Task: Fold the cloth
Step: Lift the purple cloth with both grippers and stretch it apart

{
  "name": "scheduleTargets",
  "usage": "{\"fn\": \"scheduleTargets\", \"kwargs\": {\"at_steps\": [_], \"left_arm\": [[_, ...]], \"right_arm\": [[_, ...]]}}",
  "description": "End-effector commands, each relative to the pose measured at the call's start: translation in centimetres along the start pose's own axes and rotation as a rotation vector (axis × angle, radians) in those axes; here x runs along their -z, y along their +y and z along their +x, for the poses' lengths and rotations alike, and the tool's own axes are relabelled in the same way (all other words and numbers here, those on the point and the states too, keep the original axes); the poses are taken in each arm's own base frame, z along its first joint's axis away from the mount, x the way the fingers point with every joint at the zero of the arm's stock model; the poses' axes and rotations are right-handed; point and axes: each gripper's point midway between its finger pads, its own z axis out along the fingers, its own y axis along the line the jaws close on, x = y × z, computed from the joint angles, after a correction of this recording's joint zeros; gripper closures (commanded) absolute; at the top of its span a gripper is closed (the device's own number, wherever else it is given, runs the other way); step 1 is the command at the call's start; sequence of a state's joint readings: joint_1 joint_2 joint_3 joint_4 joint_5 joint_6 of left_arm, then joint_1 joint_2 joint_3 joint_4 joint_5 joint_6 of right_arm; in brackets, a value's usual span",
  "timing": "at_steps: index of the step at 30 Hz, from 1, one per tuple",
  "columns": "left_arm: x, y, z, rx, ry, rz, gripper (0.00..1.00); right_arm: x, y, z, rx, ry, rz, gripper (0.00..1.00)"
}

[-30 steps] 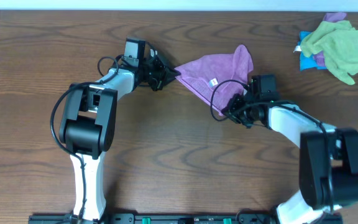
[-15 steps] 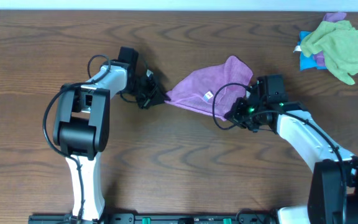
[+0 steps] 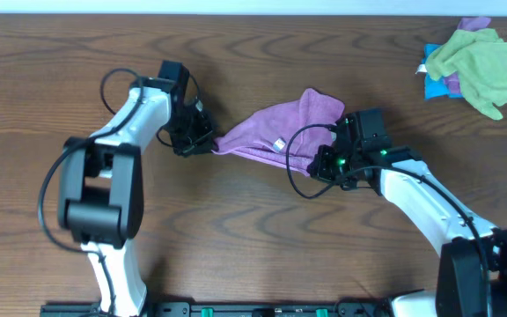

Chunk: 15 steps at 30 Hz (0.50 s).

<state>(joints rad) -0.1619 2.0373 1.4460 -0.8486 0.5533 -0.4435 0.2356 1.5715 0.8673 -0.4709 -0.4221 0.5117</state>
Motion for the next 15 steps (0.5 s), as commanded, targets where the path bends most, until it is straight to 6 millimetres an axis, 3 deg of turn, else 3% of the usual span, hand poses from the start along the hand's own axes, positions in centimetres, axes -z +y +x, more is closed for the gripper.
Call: {"fn": "scheduleTargets", "kwargs": {"at_steps": [1, 5, 15], "left_arm": [[2.6, 2.6, -1.2, -0.043, -0.112, -0.146, 0.94], [3.5, 3.1, 0.0, -0.038, -0.092, -0.179, 0.94], [3.7, 5.1, 3.9, -0.022, 0.044, -0.300, 0.94]], "right_arm": [[0.5, -1.4, -0.3, 0.033, -0.037, 0.070, 0.99], [0.9, -1.0, -0.4, 0.050, -0.048, 0.060, 0.99], [3.5, -0.1, 0.6, 0.077, -0.056, 0.049, 0.99]]}}
